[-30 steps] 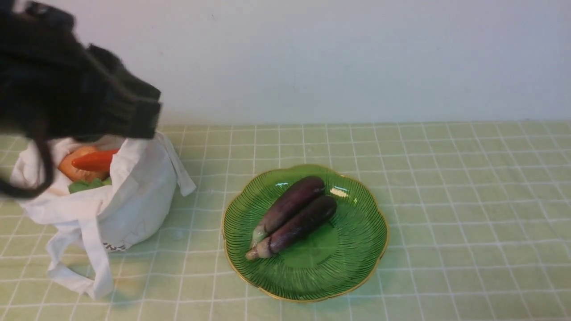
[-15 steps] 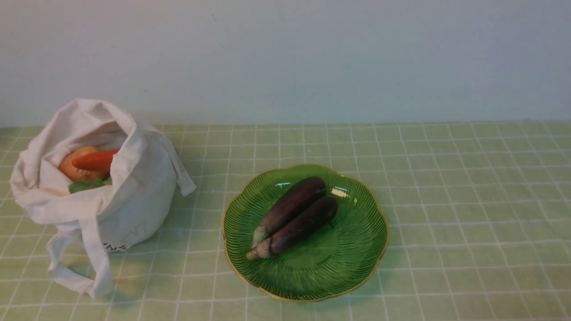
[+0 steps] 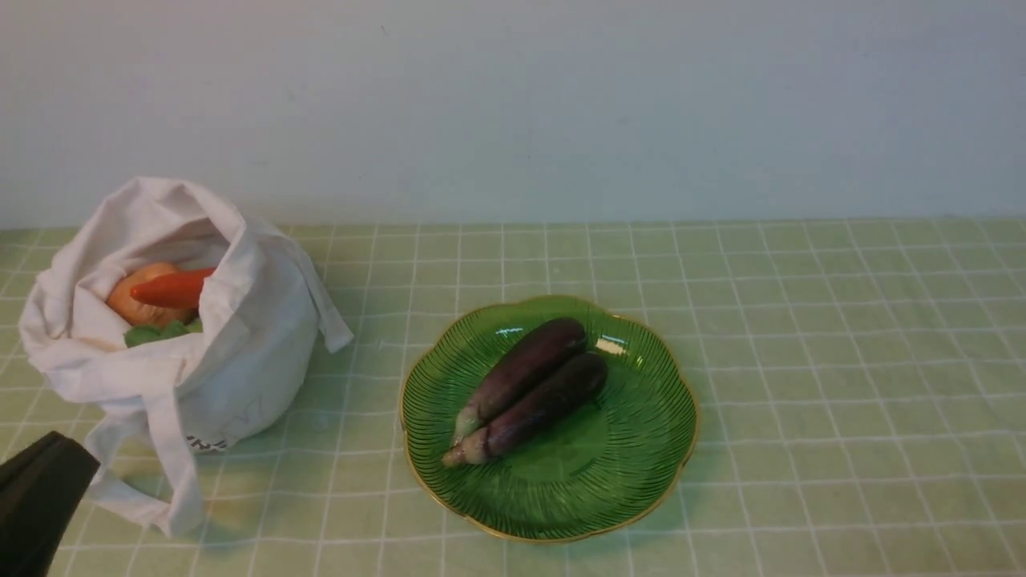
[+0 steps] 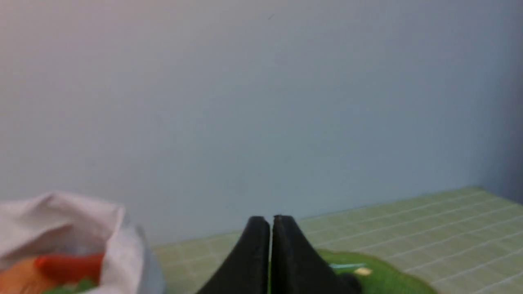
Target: Take vegetables from bag on green coffee tablecloth place on plate.
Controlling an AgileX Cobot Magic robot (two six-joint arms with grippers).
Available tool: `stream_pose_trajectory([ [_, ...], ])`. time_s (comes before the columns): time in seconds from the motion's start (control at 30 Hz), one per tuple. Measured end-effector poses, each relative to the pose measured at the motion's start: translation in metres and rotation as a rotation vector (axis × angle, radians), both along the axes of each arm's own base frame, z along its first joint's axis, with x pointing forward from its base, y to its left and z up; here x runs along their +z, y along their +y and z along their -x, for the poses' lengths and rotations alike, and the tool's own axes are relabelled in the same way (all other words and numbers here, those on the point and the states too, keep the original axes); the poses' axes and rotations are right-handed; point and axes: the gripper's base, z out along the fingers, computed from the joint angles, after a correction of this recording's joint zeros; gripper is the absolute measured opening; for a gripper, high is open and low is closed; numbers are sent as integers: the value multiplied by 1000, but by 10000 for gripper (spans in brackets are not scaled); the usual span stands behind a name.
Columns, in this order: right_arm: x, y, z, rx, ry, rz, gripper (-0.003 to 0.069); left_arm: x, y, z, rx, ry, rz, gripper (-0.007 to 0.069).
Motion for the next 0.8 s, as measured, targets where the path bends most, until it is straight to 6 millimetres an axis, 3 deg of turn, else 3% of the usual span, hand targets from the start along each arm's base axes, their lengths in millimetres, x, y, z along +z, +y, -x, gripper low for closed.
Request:
stream_pose_trajectory([
  [0.2, 0, 0, 0, 0, 0, 0, -16, -46, 13, -9, 250, 148, -14, -5],
  [0.43, 0, 0, 0, 0, 0, 0, -16, -66, 20, -3, 335, 309, -195, -5],
  [0.8, 0, 0, 0, 0, 0, 0, -16, -73, 18, 1, 292, 368, -221, -5],
])
